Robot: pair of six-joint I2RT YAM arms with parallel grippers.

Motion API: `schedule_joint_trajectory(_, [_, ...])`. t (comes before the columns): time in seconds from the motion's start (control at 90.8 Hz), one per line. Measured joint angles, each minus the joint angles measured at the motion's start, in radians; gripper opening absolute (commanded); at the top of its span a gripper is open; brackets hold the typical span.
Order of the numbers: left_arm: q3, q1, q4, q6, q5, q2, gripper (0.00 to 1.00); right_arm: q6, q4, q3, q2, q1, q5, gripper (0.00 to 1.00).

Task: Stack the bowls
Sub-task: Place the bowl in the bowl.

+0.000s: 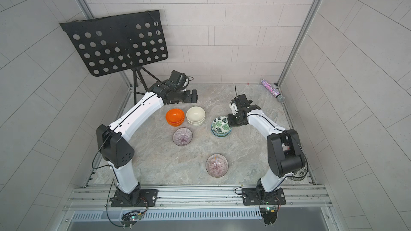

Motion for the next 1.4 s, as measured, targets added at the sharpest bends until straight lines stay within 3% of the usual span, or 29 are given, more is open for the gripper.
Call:
schedule_joint_trajectory(0.319, [-0.009, 0.0, 0.001, 0.0, 0.0, -0.004, 1.0, 0.0, 0.014, 0.005, 0.054, 0.03, 0.054, 0.03])
schedule_joint_trajectory(0.583, [-0.034, 0.0, 0.004, 0.001, 0.0, -0.019, 1.0, 0.002, 0.013, 0.007, 0.053, 0.031, 0.081, 0.22])
schedule_joint_trajectory(0.705, [-0.038, 0.002, 0.005, 0.0, 0.0, -0.022, 1.0, 0.0, 0.013, 0.007, 0.038, 0.028, 0.102, 0.24])
schedule_joint_trajectory(0.98, [-0.04, 0.002, 0.006, 0.001, 0.003, -0.023, 1.0, 0.012, 0.028, -0.005, -0.01, 0.011, 0.098, 0.06])
schedule_joint_trajectory(1.398, [-0.058, 0.006, 0.011, 0.001, 0.004, -0.028, 1.0, 0.015, 0.051, -0.024, -0.01, 0.006, 0.075, 0.03])
